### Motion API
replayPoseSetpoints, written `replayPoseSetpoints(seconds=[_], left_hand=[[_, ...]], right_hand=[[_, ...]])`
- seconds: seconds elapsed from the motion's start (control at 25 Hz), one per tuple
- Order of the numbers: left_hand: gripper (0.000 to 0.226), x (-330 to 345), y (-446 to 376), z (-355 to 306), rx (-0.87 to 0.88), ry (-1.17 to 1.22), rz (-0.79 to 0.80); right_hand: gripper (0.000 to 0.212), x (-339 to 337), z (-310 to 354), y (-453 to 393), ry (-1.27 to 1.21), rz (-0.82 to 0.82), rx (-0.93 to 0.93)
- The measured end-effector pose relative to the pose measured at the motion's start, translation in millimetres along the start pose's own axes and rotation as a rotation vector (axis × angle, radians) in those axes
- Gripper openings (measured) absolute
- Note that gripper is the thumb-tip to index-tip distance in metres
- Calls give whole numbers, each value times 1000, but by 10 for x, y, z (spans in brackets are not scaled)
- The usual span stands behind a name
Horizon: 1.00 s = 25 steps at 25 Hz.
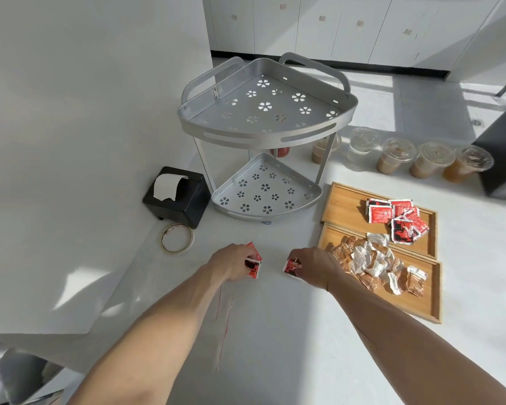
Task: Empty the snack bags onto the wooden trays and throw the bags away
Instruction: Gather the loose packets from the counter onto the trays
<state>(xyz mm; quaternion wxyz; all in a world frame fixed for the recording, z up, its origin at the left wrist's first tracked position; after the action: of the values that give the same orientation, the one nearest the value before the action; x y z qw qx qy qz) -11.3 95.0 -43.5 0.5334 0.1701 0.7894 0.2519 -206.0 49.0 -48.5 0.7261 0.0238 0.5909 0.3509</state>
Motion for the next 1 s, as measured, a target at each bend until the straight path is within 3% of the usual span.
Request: replayPoseSetpoints(seconds=[0.28, 0.52, 0.72, 0.88, 1.0], left_hand=[[46, -196, -146, 59, 42, -69, -102], [63, -26, -304, 42, 141, -222, -40], [37, -102, -392, 9, 200, -370, -52], [30, -161, -365, -55, 248, -452, -108], [26, -175, -301, -132, 249, -524, -55]], right_hand=[[44, 236, -96, 258, -62, 60, 116], [42, 316, -140, 316, -68, 30, 179], [43, 336, -126, 364, -100, -17, 229], [37, 335, -183, 458, -89, -26, 271], [35, 311, -252, 575, -70, -20, 287]])
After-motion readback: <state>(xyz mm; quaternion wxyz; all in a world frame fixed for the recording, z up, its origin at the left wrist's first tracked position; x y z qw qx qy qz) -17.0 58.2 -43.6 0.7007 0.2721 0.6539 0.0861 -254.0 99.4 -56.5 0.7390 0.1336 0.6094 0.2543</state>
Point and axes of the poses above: each hand's wrist, its own y-axis away from the middle knuckle, its own x-axis out of the palm, z = x × y, the point moved 4 cm from there along -y, towards the middle knuckle, and after that the axes turned 2 degrees about -x, right-handed, at the moved point
